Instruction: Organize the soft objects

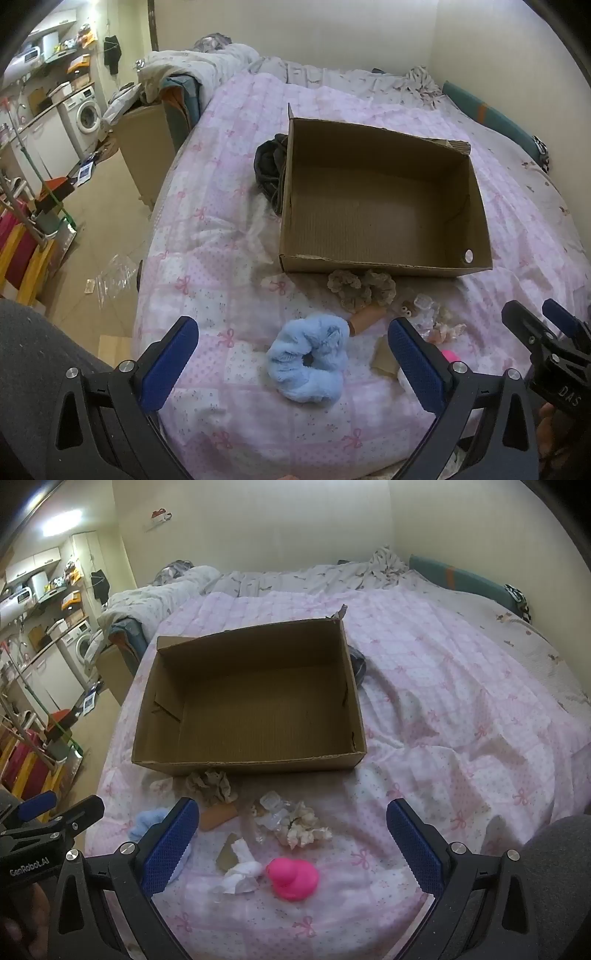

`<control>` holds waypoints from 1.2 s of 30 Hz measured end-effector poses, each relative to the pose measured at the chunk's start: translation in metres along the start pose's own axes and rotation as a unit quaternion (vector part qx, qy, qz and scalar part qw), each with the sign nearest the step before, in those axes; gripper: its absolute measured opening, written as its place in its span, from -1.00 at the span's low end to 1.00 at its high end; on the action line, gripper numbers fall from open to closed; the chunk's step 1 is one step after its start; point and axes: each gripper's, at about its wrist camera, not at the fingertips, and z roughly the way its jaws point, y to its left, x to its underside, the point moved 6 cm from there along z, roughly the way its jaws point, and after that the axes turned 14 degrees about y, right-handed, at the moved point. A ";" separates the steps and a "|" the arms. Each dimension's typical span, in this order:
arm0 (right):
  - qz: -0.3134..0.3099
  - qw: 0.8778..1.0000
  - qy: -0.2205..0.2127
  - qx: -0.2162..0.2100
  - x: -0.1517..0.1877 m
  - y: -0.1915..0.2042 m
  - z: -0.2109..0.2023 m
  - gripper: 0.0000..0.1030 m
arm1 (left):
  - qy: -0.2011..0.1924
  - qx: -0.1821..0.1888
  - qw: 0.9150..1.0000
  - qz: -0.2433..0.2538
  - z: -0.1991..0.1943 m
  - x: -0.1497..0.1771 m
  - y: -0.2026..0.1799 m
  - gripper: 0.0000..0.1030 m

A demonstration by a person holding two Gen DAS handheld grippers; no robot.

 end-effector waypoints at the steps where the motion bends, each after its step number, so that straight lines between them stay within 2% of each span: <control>1: 0.000 1.000 -0.001 -0.001 0.000 0.000 0.000 1.00 | -0.002 0.000 1.000 0.001 -0.001 0.000 -0.001 0.99; 36: 0.002 1.000 0.000 -0.001 0.000 -0.001 0.000 1.00 | 0.007 0.002 1.000 -0.005 0.004 -0.001 0.005 0.99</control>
